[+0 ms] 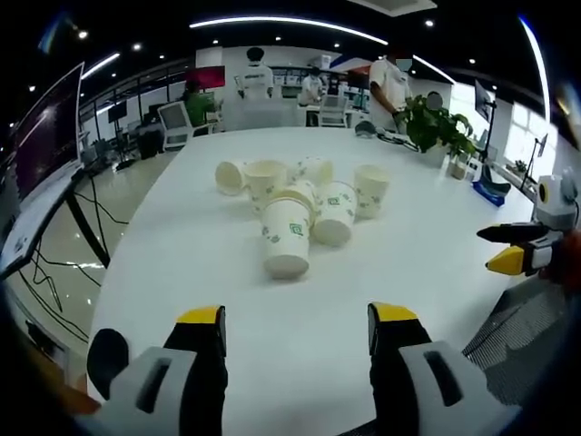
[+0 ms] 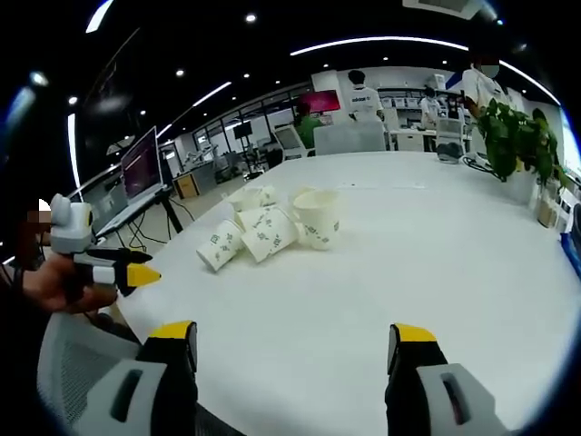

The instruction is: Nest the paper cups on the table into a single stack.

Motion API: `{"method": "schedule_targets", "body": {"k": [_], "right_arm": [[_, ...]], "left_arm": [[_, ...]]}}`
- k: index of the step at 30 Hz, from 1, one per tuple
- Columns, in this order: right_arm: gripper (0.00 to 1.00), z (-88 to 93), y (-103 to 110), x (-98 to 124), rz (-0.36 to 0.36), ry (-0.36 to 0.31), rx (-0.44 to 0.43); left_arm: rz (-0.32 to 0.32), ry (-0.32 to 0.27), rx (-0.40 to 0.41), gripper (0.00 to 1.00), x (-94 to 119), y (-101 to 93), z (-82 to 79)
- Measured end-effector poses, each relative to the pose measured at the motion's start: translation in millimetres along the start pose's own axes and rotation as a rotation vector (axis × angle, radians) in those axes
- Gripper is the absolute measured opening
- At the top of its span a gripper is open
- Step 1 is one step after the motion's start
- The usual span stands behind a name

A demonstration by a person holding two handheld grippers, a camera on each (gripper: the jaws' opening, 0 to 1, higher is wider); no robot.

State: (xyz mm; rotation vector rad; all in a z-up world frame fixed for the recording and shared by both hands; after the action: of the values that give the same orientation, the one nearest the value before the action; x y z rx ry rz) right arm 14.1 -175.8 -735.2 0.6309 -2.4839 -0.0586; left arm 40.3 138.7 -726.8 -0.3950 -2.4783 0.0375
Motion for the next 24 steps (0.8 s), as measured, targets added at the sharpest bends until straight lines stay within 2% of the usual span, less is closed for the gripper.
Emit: {"method": "schedule_targets", "body": {"k": [24], "right_arm": [[0.85,-0.6,-0.1,0.7,-0.001,-0.004,-0.006]], "left_arm": [[-0.001,0.005,0.000,0.61,5.5,-4.1,-3.1]]}}
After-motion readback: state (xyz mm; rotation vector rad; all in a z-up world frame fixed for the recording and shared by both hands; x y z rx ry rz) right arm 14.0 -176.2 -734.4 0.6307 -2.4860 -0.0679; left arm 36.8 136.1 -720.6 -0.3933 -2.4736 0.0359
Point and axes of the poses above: the point that each gripper's makers call its tool centre point, and the gripper's own axes: x roughly backward along the fingers, y roughly to its left, z roughly out of its underside, the point moved 9 cm from there along x, roughly backward along the fingers, and after that the axes turned 4 degrees about x, right-handed, at the moved point
